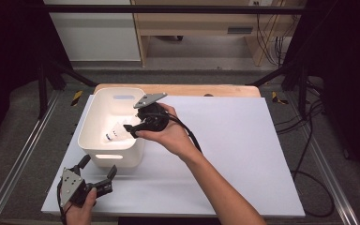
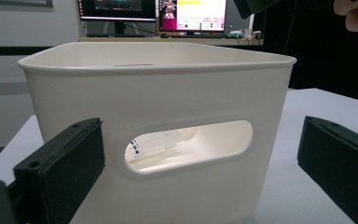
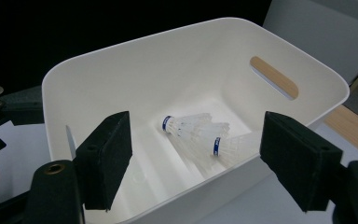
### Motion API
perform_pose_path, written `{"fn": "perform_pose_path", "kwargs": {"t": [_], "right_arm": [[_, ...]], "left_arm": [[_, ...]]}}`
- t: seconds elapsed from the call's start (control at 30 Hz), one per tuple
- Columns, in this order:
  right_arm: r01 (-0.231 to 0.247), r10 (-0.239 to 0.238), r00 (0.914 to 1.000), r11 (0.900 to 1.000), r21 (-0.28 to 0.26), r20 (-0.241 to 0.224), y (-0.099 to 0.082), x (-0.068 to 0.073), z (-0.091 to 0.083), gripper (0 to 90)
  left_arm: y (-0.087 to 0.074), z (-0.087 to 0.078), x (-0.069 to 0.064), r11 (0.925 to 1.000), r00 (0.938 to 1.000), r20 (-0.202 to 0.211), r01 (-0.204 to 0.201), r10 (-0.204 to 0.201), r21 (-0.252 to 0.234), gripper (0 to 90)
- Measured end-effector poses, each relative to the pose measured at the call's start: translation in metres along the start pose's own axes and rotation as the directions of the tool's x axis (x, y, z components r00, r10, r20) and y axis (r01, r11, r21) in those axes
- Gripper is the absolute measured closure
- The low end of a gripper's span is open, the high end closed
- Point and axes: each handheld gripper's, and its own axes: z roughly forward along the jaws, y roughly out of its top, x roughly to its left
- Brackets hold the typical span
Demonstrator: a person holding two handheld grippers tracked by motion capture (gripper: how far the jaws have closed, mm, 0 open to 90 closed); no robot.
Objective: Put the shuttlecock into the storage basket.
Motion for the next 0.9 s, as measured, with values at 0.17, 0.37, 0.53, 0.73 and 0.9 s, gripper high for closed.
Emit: {"fn": "perform_pose_path", "kwargs": {"t": [0.17,0.37,0.53,0.73,0.9], "right_arm": [[-0.004,0.004,0.9999,1.0,-0.007,0.01,-0.0001,-0.001,-0.0026,21.5],[-0.013,0.014,0.9996,0.9999,-0.011,0.025,0.0002,-0.0016,-0.0046,15.5],[-0.018,0.018,0.9992,0.9997,-0.018,0.035,0.0001,-0.0019,-0.006,11.8],[-0.025,0.025,0.9989,0.9995,-0.018,0.039,-0.0004,-0.003,-0.0074,9.5],[-0.031,0.032,0.9987,0.9994,-0.017,0.041,-0.0013,-0.0046,-0.0091,7.8]], "left_arm": [[-0.0001,0.0001,0.0,1.0,1.0,-0.001,0.001,-0.001,0.0,0.6],[0.0,0.0,0.0,1.0,1.0,0.0,0.001,-0.001,0.0,0.6],[0.0,0.0001,0.0,1.0,1.0,0.0,0.0,0.0,0.001,0.6],[-0.0001,0.0002,-0.0001,1.0,1.0,0.001,0.001,-0.001,0.001,0.6],[-0.0001,0.0003,-0.0003,1.0,1.0,0.002,-0.001,0.001,0.002,0.6]]}}
